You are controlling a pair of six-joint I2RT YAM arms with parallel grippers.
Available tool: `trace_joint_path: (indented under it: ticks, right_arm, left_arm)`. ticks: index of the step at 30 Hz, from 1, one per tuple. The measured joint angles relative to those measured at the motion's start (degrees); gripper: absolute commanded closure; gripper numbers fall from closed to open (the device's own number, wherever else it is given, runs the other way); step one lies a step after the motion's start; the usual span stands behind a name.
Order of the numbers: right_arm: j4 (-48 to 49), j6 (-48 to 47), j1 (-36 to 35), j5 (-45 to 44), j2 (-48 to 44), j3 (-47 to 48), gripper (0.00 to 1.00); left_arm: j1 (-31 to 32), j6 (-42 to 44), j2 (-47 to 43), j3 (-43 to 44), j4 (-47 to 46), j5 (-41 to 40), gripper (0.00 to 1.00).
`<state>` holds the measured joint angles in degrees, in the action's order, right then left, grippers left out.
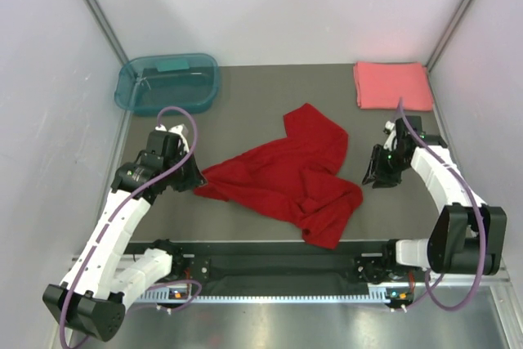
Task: Fold and stack the t-shirts
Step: Flatten the tshirt out
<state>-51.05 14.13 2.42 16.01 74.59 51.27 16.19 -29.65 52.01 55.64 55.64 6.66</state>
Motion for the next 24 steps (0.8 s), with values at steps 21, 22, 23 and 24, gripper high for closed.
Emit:
trace_joint_path:
  ticks: [21,22,23,24]
  right_arm:
    - [-2.9,13.5,-19.4,7.3,-18.8,-20.3,0.55]
    - [-1.9,14.3,-20.2,7.8,-18.5,-20.7,0.57]
    - [-0.6,15.0,-20.9,8.2,-18.1,-21.0,0.59]
    - [0.9,15.7,-21.7,8.5,-17.4,-21.2,0.60]
  left_arm:
    - [-0.1,0.0,3.8,0.0,-1.6,4.2,1.00]
    - [-0.1,0.1,3.8,0.0,-1.6,4.3,1.00]
    - [-0.1,0.1,3.8,0.0,-1.6,4.3,1.00]
    - [-0.1,0.1,3.8,0.0,-1.6,4.4,1.00]
